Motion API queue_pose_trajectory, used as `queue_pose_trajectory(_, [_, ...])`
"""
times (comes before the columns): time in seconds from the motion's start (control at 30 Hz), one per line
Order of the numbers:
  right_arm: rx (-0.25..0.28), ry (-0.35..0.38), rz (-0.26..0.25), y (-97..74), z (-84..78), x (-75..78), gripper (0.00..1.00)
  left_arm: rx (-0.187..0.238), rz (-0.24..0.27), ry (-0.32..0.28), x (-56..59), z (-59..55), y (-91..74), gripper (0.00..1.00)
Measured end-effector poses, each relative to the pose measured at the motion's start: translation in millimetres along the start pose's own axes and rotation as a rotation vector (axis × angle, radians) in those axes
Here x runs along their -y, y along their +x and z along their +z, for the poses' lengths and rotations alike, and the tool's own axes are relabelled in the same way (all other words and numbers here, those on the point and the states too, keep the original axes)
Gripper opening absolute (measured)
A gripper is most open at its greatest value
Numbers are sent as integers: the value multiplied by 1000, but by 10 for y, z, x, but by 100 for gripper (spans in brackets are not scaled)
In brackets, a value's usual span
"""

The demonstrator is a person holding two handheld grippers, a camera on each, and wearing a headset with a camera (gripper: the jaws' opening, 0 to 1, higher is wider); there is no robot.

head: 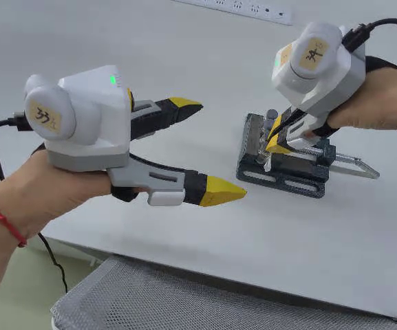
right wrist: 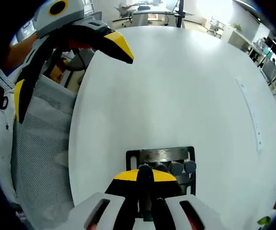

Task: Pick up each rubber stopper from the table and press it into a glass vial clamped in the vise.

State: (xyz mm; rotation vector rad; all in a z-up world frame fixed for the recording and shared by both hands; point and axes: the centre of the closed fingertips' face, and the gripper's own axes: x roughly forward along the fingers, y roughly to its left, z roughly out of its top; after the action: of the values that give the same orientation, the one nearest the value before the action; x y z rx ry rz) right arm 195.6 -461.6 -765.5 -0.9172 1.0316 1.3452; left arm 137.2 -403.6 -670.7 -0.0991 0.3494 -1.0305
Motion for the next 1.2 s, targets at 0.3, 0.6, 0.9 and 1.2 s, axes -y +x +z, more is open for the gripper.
queue_pose_trajectory(0.3, [60,35,-22,-116,-18,-21,10,-12,-6,6,7,-14,5,87])
queue_pose_trajectory(0.6, [159,87,-47,-314,-42,-24,16,-28,-16,12,18,-32,18,88])
queue_pose_trajectory(0.9, [256,168,-76,-476,-157,-48,25,-57,-19,31,4,-66,10,90])
queue_pose_trajectory(1.2, [356,250,-105,-559,-357,-142,32,-67,-21,47,-3,-77,8,94])
